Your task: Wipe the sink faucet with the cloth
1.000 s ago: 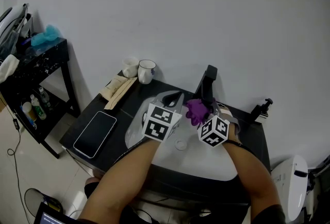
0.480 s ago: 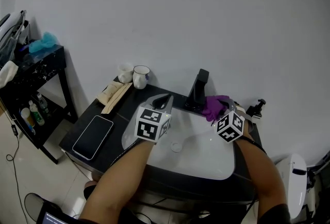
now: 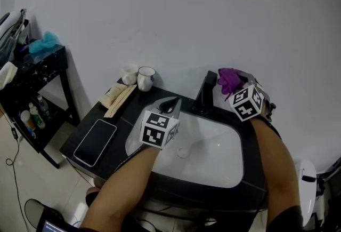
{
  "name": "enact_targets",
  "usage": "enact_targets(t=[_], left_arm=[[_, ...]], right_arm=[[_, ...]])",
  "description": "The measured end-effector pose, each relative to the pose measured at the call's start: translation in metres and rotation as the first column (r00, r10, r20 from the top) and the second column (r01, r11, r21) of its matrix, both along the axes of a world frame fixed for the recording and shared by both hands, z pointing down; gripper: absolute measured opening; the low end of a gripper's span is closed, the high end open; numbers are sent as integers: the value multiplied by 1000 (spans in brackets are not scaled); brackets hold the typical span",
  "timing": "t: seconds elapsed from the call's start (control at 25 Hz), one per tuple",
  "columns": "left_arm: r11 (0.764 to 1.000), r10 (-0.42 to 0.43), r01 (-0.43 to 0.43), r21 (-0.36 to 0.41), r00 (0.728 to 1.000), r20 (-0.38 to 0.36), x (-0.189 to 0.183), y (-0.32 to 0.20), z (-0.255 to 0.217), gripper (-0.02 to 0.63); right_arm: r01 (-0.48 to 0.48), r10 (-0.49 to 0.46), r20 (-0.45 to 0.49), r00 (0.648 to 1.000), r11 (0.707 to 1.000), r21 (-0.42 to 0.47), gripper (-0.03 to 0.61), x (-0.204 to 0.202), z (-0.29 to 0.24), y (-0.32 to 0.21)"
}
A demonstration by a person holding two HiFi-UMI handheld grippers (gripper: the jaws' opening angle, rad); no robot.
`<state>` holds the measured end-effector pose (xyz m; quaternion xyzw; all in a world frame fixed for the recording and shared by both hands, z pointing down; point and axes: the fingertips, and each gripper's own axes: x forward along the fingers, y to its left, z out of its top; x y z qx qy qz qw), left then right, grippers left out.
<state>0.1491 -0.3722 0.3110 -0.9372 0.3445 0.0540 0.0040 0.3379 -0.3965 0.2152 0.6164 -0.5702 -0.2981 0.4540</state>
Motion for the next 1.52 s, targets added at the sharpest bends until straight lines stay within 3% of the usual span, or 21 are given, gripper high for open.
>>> enact_targets(t=[0.4, 0.88, 1.24, 1.36, 1.44, 1.52], left_arm=[[998, 43, -43, 35, 999, -6, 9, 5, -6, 17], [999, 36, -37, 39, 999, 27, 11, 4, -2, 18], [999, 12, -13, 36, 999, 36, 6, 2, 2, 18], [1000, -24, 23, 21, 999, 26, -2, -3, 2, 18], [999, -45, 45, 4, 999, 3, -8, -7, 1, 18], [997, -78, 78, -18, 997, -17, -16, -12, 0, 18]], right_arm=[[-37, 33, -37, 999, 992, -118, 64, 11, 66, -9], [-37, 8, -107, 994, 964, -264, 64, 6, 150, -4], [-37, 5, -115, 993, 960, -279, 64, 7, 169, 10], [-7, 0, -29, 1000, 966, -258, 64, 1, 162, 22], [32, -10, 93, 996, 969, -244, 64, -8, 159, 37], [79, -20, 256, 966, 973, -219, 64, -22, 154, 55]])
